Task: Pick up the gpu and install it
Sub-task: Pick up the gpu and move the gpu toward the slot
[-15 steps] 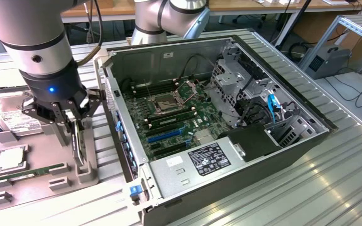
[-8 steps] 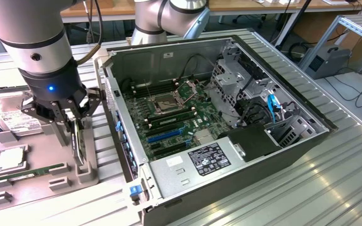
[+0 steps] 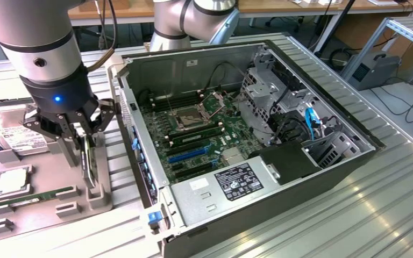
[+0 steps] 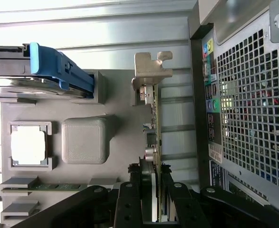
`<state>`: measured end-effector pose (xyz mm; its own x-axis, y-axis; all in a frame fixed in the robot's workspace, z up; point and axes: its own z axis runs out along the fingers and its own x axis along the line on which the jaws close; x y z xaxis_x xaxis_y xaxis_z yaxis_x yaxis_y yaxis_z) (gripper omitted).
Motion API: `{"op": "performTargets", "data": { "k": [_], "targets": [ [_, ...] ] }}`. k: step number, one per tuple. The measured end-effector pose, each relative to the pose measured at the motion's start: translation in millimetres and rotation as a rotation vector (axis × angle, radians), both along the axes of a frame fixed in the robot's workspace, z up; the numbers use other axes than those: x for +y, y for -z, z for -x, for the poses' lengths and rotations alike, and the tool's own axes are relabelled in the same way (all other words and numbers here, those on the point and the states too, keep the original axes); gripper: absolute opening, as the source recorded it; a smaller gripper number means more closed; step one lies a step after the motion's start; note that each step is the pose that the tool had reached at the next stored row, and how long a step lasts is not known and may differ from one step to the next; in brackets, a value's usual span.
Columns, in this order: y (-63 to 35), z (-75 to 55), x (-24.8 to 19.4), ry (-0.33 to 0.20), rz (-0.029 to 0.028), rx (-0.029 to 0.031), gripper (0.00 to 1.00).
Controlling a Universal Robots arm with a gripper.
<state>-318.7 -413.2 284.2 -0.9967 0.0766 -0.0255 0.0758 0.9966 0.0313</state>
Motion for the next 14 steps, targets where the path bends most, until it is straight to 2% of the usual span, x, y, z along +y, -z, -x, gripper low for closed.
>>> {"op": "performTargets", "data": {
  "k": [14],
  "targets": [
    [-6.4,-0.2,0.0,0.0,0.0,0.0,0.27]
  ]
}}
